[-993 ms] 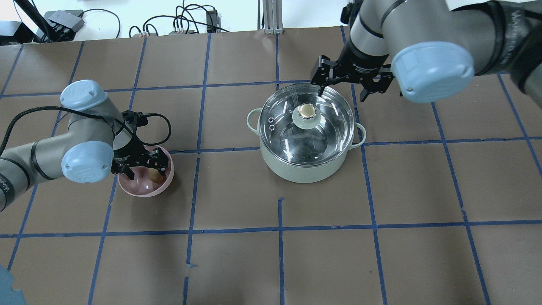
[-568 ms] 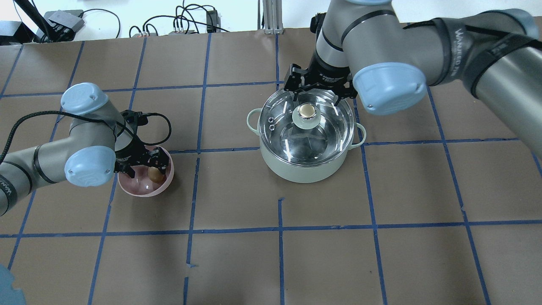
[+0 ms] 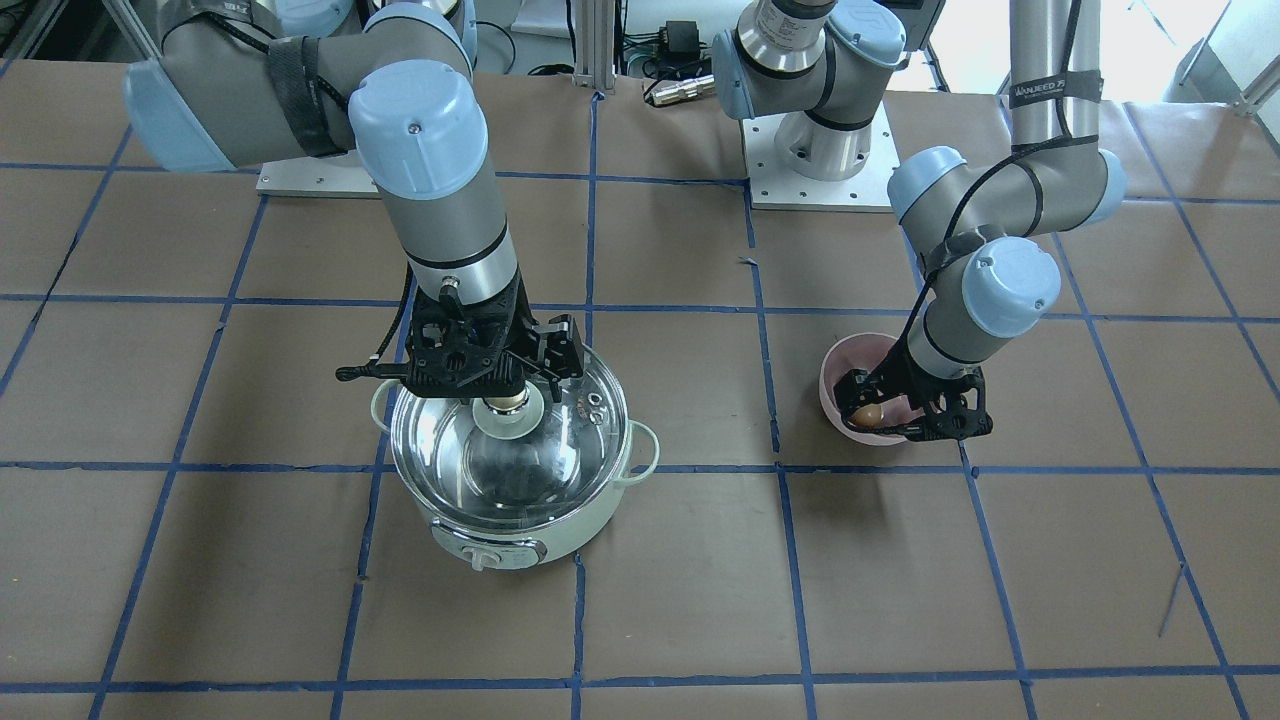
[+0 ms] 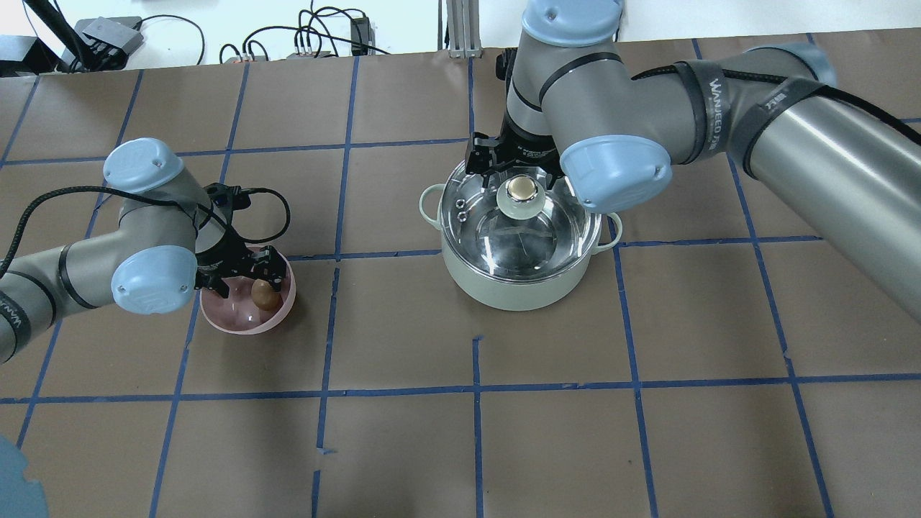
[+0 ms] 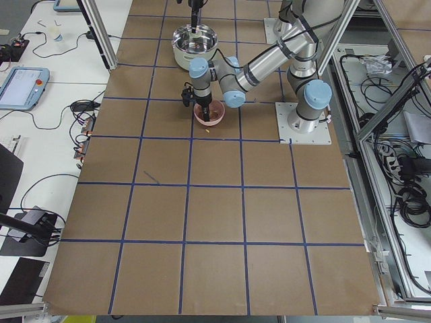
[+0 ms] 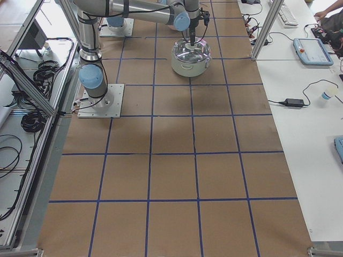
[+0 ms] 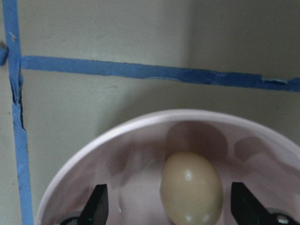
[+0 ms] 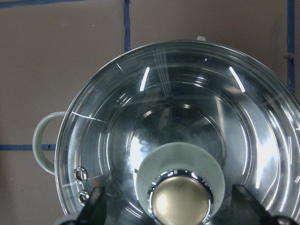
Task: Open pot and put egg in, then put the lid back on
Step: 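Lift the glass lid off with the right gripper while the left lifts the egg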
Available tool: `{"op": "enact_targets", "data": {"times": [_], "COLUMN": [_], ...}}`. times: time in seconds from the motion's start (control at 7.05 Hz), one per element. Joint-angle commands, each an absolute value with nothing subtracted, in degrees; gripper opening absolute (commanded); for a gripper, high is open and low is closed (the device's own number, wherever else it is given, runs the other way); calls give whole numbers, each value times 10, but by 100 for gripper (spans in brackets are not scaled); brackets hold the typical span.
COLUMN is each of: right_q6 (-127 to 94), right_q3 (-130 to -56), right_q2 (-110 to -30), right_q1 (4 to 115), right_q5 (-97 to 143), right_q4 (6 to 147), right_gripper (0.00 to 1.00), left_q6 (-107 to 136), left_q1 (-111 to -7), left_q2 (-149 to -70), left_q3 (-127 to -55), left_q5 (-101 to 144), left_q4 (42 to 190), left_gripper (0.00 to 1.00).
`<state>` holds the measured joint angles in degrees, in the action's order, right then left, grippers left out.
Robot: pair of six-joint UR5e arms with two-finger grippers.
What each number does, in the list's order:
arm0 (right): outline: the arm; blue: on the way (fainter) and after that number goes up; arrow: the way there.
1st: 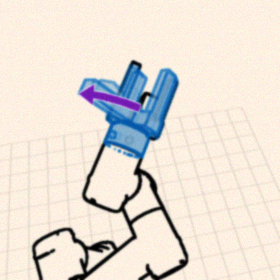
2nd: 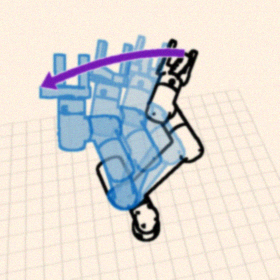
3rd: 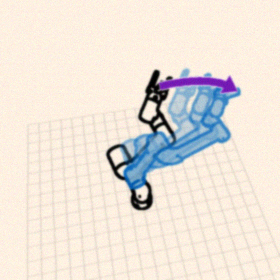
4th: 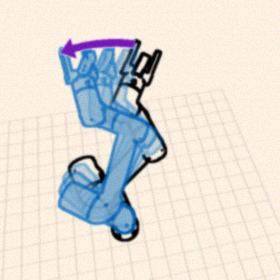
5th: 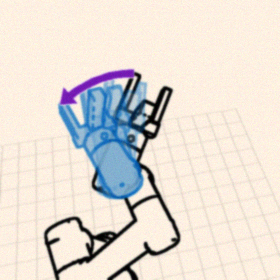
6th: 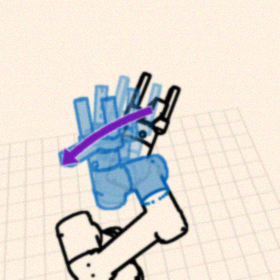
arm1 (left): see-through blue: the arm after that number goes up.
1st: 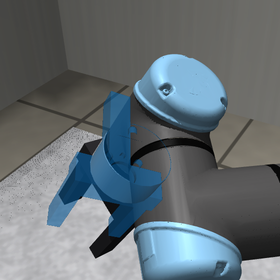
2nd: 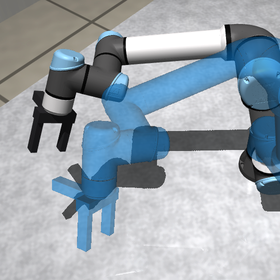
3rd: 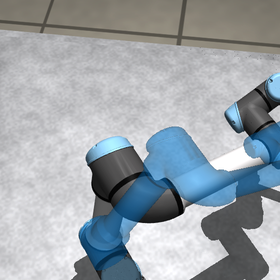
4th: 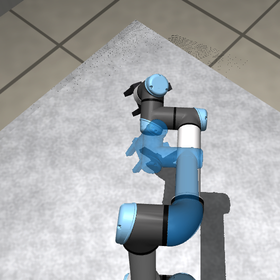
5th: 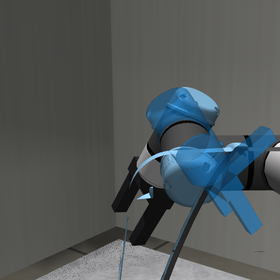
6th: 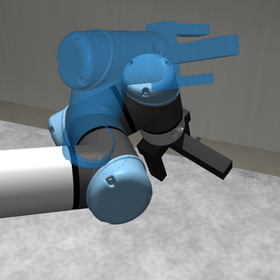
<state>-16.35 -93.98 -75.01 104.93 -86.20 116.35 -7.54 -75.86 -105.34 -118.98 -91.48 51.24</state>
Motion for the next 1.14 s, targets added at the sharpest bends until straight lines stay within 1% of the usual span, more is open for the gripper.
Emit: {"op": "enact_targets", "data": {"times": [0.0, 0.28, 0.43, 0.57, 0.71, 0.85, 0.99], "right_q6": [-162, -162, -162, -162, -161, -161, -161], "right_q3": [-953, -953, -952, -950, -946, -940, -929], "right_q2": [-750, -750, -750, -750, -753, -758, -772], "right_q1": [1049, 1048, 1048, 1048, 1046, 1039, 1029], "right_q5": [-862, -864, -865, -867, -887, -889, -889], "right_q4": [1168, 1166, 1165, 1163, 1160, 1157, 1145], "right_gripper": [82, 52, 39, 30, 24, 22, 21], "left_q6": [-35, -6, -5, -6, -5, -6, -6], "left_q1": [-759, -759, -759, -759, -759, -759, -759], "left_q2": [-1063, -1063, -1063, -1062, -1061, -1061, -1060], "left_q3": [-1191, -1192, -1192, -1193, -1193, -1193, -1192], "left_q5": [-914, -914, -915, -918, -918, -918, -919], "left_q4": [496, 496, 496, 496, 496, 497, 497], "left_gripper": [92, 92, 90, 67, 40, 26, 21]}}
